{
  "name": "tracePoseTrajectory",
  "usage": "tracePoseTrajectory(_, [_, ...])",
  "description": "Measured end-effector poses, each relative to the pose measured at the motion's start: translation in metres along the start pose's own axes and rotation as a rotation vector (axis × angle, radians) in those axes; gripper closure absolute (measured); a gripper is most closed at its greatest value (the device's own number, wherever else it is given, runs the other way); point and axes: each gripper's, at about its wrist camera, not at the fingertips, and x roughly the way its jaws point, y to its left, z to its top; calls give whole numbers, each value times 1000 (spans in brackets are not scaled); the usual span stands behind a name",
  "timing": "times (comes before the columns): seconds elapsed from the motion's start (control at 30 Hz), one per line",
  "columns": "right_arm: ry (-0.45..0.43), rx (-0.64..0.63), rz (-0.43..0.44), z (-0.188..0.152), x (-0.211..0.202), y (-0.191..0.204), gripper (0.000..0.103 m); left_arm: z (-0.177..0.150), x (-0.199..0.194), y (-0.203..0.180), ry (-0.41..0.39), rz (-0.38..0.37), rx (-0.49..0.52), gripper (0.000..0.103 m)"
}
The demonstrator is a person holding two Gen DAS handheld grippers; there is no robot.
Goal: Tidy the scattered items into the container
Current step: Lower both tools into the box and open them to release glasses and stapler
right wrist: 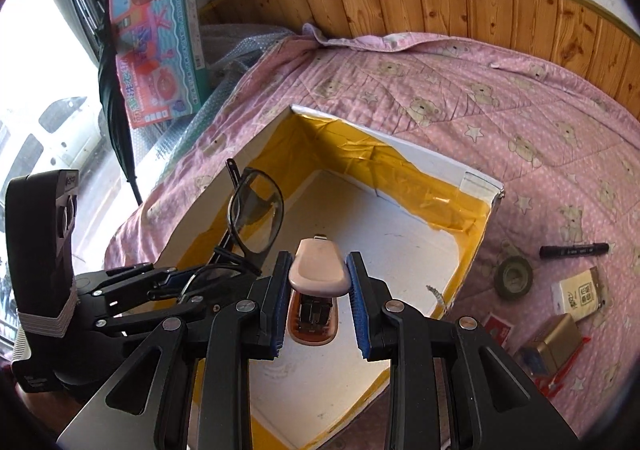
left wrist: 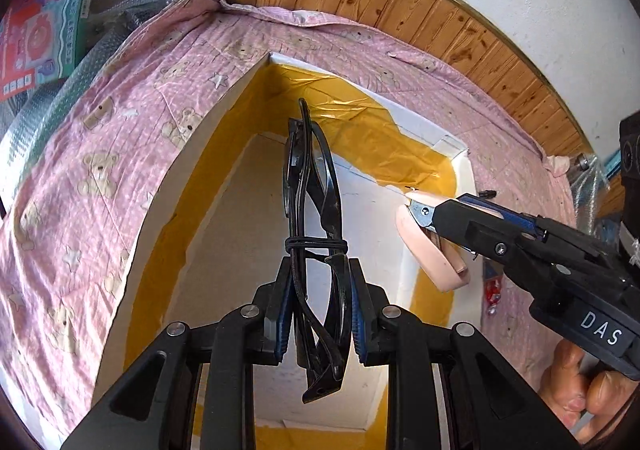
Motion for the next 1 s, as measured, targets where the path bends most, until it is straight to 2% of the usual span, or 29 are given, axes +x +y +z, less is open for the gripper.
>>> tracePoseTrajectory(0.13, [35, -2, -23, 10, 15, -8, 74, 10, 12, -1, 14, 47, 21, 77])
tracePoseTrajectory(0.53, [102, -67, -108, 31, 49, -9, 74, 17, 43, -11, 115, 37, 5, 77])
tracePoseTrajectory(0.87, [74, -48, -100, 47, 59, -17, 73, 37, 59, -1, 143, 29, -47, 77])
tracePoseTrajectory(0.93, [56, -47, -100, 47, 59, -20, 67, 40, 61, 6, 122, 44, -83, 77])
tracePoseTrajectory(1.0, [38, -25, -92, 43, 53, -24, 64, 42, 68, 10, 146, 49, -84, 70])
